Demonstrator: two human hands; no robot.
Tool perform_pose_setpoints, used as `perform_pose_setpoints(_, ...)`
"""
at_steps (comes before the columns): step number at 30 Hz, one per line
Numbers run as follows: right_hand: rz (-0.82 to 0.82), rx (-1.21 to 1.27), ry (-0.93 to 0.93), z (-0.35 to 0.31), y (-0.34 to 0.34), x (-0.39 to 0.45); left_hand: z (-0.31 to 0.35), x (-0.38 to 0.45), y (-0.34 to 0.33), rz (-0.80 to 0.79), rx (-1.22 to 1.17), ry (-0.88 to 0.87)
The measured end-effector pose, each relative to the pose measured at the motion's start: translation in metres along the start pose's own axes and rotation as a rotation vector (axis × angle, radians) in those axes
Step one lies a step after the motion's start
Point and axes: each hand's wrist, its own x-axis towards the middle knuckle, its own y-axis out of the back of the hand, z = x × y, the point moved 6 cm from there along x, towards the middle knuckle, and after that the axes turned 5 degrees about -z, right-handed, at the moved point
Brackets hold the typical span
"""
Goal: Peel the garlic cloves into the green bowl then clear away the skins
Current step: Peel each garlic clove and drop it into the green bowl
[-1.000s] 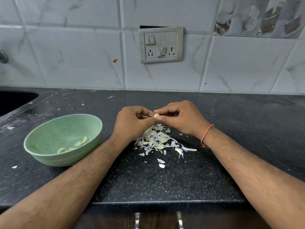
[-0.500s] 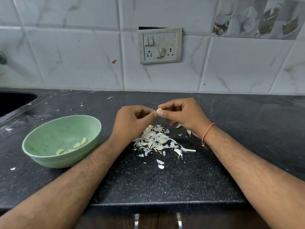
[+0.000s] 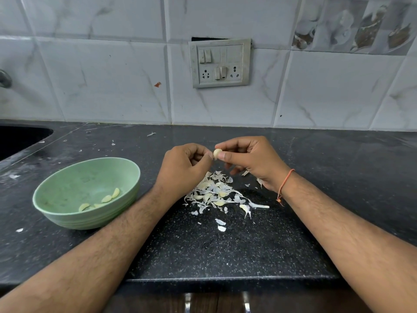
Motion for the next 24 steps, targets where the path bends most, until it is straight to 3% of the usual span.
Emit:
perform_pose_setpoints(5,-0.003,0.073,-0.013,-0.001,0.001,0.000,-0.003,0.002,0.004,0.057,0.024,0.021)
perform_pose_setpoints(10,0.004,0.060,-0.026,0.001,0.002,0.001,0.000,0.001,0.001,0.014,0.063,0.004)
perform_pose_setpoints(24,0.016,-0.427,0.184,-0.012,-0.004,-0.001,0.004,-0.004,0.000,-0.019,-0.024,0.062)
